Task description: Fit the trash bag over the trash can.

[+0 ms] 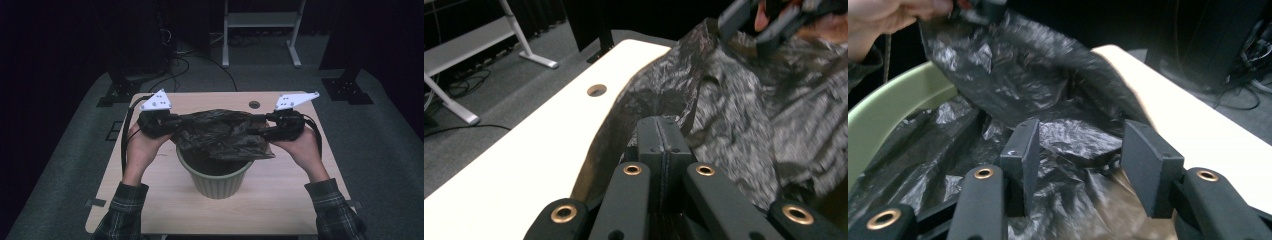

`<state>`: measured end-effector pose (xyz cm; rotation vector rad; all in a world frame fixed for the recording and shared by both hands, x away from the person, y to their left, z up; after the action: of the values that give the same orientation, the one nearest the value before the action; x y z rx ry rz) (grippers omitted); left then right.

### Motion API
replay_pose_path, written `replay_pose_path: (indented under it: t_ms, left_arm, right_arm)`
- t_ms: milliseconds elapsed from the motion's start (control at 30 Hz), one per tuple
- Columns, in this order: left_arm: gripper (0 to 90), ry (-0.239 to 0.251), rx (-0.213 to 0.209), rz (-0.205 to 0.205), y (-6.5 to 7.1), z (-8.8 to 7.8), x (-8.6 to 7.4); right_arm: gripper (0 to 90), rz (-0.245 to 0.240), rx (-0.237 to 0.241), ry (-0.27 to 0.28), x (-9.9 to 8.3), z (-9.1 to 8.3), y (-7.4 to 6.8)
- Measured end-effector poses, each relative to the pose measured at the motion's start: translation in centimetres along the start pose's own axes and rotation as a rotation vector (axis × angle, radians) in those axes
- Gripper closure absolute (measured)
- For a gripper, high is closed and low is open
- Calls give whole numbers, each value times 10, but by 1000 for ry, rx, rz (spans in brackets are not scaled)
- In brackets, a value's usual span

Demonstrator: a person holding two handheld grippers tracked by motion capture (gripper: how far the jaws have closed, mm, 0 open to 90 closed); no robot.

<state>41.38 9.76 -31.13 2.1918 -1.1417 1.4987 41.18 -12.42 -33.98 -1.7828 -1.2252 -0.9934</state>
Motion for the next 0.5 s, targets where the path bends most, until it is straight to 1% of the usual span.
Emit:
replay_pose_path:
  t_ms: [67,133,167,200,233,267,300,333,367,400,433,500]
  left_arm:
    - [900,4,4,-2,-2,3,3]
    - [900,6,10,-6,-6,7,5]
    - [900,6,9,-11,-8,9,6]
    - [900,8,7,-18,-10,12,7]
    - [900,7,9,-21,-11,14,7]
    - [900,6,9,-27,-13,17,7]
    - [900,6,10,-29,-15,19,6]
    - [900,5,11,-37,-17,21,6]
    - [900,3,12,-43,-19,23,6]
    - [900,1,17,-47,-22,25,5]
    - [900,0,23,-53,-24,27,5]
    - [900,-5,36,-74,-31,30,3]
  right_arm:
    - [493,-5,-14,-26,-2,5,1]
    - [480,-9,-20,-32,-3,8,3]
    - [487,-8,-34,-36,-4,8,5]
    - [513,-4,-44,-41,-4,9,8]
    - [556,4,-51,-42,-5,10,11]
    - [631,15,-52,-43,-5,10,13]
    - [695,15,-59,-47,-6,10,15]
    - [765,12,-80,-48,-6,10,17]
    - [809,5,-102,-50,-5,9,19]
    - [899,8,-94,-33,-4,8,19]
    - [900,3,-86,-16,-2,6,18]
    - [900,-1,-81,-13,-1,4,16]
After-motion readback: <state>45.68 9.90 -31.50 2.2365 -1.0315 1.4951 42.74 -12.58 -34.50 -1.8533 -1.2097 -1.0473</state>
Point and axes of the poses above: each handheld gripper's, and its own axes: z roughly forward along the jaws, x roughly out of its top, y roughly to its right, the point moved 9 cm from there along z, roughly forward along the jaws, and after that the axes turned 13 degrees about x, right-handed, at the moved point
